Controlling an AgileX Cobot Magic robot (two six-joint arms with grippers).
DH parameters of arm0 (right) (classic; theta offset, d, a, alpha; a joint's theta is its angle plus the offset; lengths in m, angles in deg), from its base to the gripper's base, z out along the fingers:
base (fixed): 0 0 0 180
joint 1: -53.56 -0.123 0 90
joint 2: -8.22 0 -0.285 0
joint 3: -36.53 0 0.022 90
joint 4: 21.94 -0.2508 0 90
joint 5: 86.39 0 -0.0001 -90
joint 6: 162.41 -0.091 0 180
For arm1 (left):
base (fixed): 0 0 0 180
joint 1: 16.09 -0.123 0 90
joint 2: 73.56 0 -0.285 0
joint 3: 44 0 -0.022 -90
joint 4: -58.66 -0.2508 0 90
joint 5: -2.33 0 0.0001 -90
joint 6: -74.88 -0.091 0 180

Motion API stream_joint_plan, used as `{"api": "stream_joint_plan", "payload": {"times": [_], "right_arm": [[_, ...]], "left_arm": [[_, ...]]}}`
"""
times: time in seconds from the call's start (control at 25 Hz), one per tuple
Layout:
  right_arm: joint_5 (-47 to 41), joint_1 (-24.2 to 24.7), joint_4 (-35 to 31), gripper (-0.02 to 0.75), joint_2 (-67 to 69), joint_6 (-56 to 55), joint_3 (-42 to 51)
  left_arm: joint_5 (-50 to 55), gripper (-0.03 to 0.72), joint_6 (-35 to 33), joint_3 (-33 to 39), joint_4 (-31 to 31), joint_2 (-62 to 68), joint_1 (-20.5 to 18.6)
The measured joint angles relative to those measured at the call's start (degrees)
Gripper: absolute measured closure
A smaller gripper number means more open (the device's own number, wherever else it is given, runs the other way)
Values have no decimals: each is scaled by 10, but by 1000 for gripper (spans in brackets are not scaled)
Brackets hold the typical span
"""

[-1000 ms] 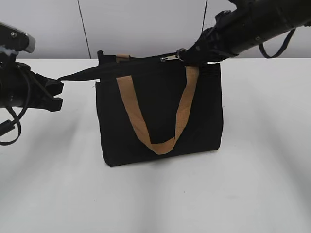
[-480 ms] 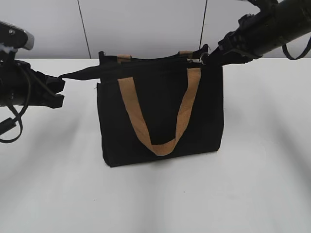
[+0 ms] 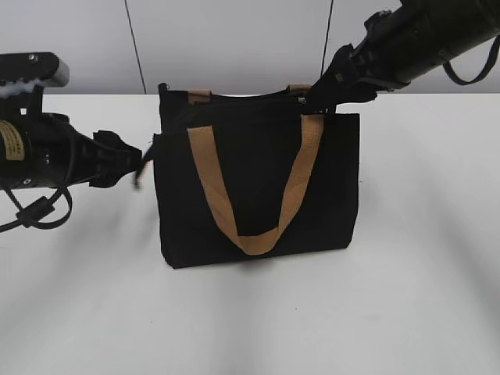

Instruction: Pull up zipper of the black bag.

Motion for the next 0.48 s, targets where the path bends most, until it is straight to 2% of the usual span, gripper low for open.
{"api": "stream_joint_plan", "payload": {"times": [0.12, 0.2, 0.48], "right_arm": [[-6, 0, 47, 376, -22, -35, 0], [-16, 0, 73, 375, -35, -57, 0], [-44, 0, 127, 372, -89, -102, 35]], "left_arm": [[103, 190, 3, -13, 78, -15, 14], [163, 191, 4, -28, 105, -34, 17], [323, 248, 5, -57, 137, -133, 18]]}}
